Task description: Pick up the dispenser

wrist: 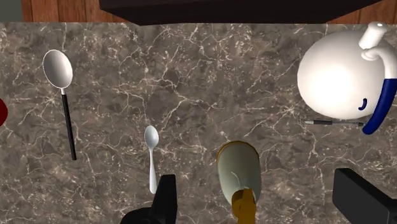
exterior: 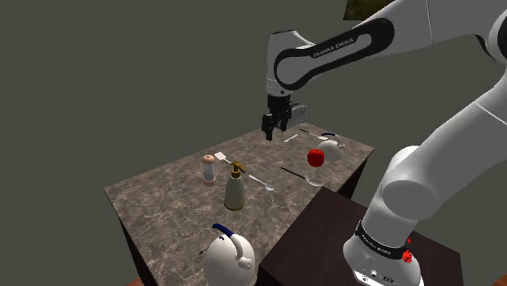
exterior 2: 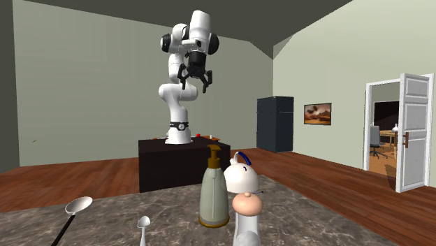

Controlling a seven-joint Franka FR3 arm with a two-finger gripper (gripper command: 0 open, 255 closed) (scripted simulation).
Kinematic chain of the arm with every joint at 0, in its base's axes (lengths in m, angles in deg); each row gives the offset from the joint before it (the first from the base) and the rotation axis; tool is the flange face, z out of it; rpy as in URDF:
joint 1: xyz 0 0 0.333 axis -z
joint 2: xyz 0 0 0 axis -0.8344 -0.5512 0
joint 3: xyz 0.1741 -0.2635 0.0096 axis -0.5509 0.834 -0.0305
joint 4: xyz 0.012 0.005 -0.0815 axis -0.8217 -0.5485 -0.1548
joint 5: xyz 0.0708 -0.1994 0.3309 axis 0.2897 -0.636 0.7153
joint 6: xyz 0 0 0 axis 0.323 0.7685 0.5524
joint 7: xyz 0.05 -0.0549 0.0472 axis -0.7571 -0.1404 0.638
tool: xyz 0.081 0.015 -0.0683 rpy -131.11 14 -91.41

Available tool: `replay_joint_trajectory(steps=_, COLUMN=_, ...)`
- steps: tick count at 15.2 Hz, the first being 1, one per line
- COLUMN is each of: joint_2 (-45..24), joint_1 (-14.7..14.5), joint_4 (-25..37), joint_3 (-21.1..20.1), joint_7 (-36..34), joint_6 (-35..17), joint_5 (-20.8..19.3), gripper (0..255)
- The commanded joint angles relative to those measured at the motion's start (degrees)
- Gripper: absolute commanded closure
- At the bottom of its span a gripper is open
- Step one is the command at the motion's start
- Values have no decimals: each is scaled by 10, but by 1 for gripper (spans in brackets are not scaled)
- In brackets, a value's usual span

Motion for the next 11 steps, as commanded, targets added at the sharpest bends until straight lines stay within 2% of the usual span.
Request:
replay_joint_trajectory(steps=1, joint_2=-39, joint_1=0, joint_4=6, joint_3=2, joint_7=2, joint_6=-36, joint_5=1, gripper=0)
replay_joint_trajectory(steps=11, joint_2=-259, joint_1=-1, joint_4=88, joint_3=8, joint_7=18, joint_6=-181, joint_5=12, gripper=0)
